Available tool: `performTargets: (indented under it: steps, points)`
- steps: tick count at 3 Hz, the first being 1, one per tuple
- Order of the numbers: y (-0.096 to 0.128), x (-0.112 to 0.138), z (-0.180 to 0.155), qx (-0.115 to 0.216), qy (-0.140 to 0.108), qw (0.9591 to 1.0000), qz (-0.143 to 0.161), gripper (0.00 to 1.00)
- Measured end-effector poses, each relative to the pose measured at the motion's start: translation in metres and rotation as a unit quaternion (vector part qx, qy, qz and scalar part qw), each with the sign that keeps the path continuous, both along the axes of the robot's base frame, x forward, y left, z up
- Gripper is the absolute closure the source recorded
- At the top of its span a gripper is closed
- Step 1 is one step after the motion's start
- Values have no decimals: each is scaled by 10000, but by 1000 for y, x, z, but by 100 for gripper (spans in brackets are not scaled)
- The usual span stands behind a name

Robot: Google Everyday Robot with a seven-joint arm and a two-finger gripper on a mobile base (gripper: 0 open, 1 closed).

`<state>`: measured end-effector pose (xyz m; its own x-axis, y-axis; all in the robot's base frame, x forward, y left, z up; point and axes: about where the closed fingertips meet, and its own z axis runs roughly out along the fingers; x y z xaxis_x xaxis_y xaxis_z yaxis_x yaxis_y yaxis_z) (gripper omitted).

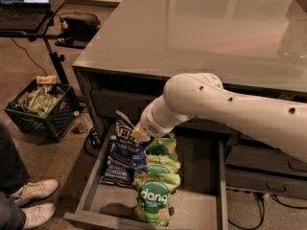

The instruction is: Pick blue chip bag from middle drawer and place on counter

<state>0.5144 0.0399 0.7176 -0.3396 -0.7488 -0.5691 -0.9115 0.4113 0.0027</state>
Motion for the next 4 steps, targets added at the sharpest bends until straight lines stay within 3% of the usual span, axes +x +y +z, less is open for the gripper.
performTargets:
  steps: [2,4]
  points:
    - [-5,1,16,102,-54,9999,-92,100]
    - [-52,28,89,218,-616,9963,-561,100]
